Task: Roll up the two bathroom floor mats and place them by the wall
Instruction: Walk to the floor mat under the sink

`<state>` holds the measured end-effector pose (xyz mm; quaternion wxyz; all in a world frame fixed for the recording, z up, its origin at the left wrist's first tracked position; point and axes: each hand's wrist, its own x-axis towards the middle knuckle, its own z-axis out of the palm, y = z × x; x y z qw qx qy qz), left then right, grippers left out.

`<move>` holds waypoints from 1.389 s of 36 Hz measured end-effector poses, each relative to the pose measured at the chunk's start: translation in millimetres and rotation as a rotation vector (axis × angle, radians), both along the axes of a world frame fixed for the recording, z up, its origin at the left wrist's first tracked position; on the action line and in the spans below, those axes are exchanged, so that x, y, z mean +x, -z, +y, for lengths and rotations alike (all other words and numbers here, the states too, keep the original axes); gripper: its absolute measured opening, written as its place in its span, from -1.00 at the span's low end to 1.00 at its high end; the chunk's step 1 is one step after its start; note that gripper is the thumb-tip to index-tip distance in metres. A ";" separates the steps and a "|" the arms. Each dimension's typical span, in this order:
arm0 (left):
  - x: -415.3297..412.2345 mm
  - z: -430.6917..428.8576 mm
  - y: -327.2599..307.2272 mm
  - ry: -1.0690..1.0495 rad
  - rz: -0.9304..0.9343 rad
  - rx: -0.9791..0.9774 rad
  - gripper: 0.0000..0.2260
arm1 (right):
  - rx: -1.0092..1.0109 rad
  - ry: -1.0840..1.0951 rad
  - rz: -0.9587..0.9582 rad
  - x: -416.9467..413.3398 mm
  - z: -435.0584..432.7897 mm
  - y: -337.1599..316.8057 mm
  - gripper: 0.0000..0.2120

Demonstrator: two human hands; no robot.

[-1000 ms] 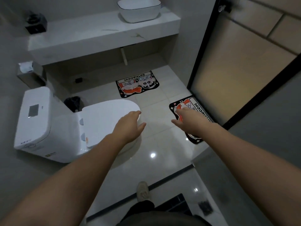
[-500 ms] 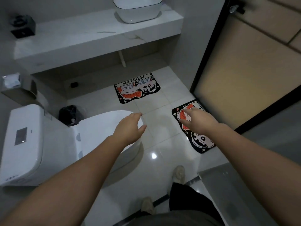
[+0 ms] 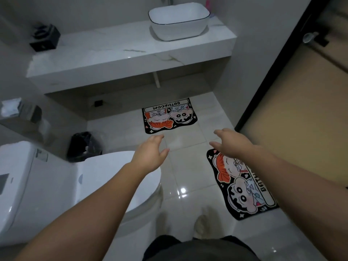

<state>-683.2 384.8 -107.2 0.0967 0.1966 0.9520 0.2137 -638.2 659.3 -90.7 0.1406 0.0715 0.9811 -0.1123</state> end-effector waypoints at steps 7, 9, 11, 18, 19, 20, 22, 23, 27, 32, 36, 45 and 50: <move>-41.8 30.6 6.5 -0.058 -0.021 0.007 -0.50 | -0.017 -0.054 -0.049 -61.7 34.3 4.7 -0.44; -55.0 35.4 8.5 -0.072 -0.031 0.000 -0.50 | -0.017 -0.063 -0.055 -75.3 40.9 7.0 -0.44; -67.4 40.4 11.0 -0.081 -0.038 -0.005 -0.50 | -0.020 -0.068 -0.058 -88.0 47.3 9.3 -0.44; -124.0 54.5 24.9 -0.066 -0.058 -0.015 -0.48 | -0.009 -0.070 -0.067 -139.4 65.1 17.9 -0.43; -135.9 55.9 27.2 -0.062 -0.055 -0.018 -0.48 | -0.007 -0.069 -0.072 -148.9 67.0 19.2 -0.43; -148.8 57.3 29.4 -0.059 -0.050 -0.019 -0.47 | -0.007 -0.066 -0.076 -159.8 68.5 20.5 -0.43; -174.8 59.9 33.3 -0.051 -0.033 -0.018 -0.47 | -0.010 -0.057 -0.077 -183.9 70.2 22.8 -0.43; -188.0 60.9 35.0 -0.047 -0.029 -0.017 -0.47 | -0.012 -0.051 -0.077 -196.8 70.5 23.5 -0.44; -237.4 62.1 38.2 -0.030 -0.059 -0.019 -0.47 | -0.012 -0.040 -0.090 -246.9 69.8 24.4 -0.45; -299.2 60.5 40.8 0.014 -0.075 -0.010 -0.49 | -0.012 -0.013 -0.123 -303.8 70.4 26.6 -0.45; -343.2 60.4 45.1 0.038 -0.075 -0.016 -0.54 | -0.002 0.006 -0.126 -337.2 73.6 30.6 -0.45; -407.5 65.5 52.8 0.025 -0.102 -0.025 -0.51 | -0.015 0.004 -0.156 -401.6 83.1 41.8 -0.44; -442.5 75.9 61.8 -0.010 -0.132 -0.052 -0.50 | -0.034 -0.013 -0.141 -448.6 97.7 54.5 -0.45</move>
